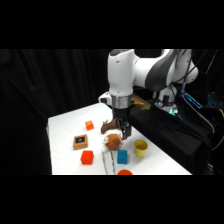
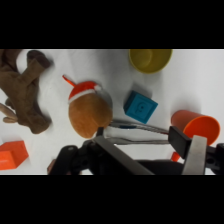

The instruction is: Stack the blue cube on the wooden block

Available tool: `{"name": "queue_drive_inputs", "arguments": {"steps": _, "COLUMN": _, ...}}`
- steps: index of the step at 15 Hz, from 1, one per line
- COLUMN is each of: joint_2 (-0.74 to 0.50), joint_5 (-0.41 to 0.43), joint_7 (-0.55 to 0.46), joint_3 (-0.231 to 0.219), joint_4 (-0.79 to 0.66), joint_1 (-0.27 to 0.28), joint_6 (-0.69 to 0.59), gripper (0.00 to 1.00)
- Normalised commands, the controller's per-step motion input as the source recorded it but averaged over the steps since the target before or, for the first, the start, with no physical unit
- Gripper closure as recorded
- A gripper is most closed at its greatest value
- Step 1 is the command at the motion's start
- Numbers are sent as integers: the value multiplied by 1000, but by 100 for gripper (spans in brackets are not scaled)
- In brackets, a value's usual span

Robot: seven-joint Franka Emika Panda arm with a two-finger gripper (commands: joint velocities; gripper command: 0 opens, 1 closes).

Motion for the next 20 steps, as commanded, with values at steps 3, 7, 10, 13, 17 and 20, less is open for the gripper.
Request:
{"name": "queue_drive_inputs", "arguments": {"steps": 3, "joint_2": 157, "joint_5": 80, "joint_7": 232, "joint_3": -45, "joint_4": -33, "joint_1": 94, "joint_6": 355, "gripper": 0}}
{"name": "queue_drive_inputs", "arguments": {"steps": 7, "joint_2": 76, "joint_5": 65, "joint_7": 259, "joint_3": -80, "joint_4": -71, "joint_1": 152, "joint_6": 295, "gripper": 0}}
{"name": "queue_drive_inputs", "arguments": {"steps": 10, "joint_2": 42, "joint_5": -13, "joint_7": 329, "joint_3": -121, "joint_4": -65, "joint_1": 201, "joint_6": 250, "gripper": 0}}
{"name": "queue_drive_inputs", "arguments": {"steps": 13, "joint_2": 90, "joint_5": -80, "joint_7": 364, "joint_3": -149, "joint_4": -41, "joint_1": 196, "joint_6": 257, "gripper": 0}}
{"name": "queue_drive_inputs", "arguments": {"steps": 17, "joint_2": 150, "joint_5": -156, "joint_7": 370, "joint_3": -184, "joint_4": -5, "joint_1": 194, "joint_6": 247, "gripper": 0}}
{"name": "queue_drive_inputs", "arguments": {"steps": 20, "joint_2": 161, "joint_5": -106, "joint_7": 288, "joint_3": -153, "joint_4": 54, "joint_1": 179, "joint_6": 199, "gripper": 0}}
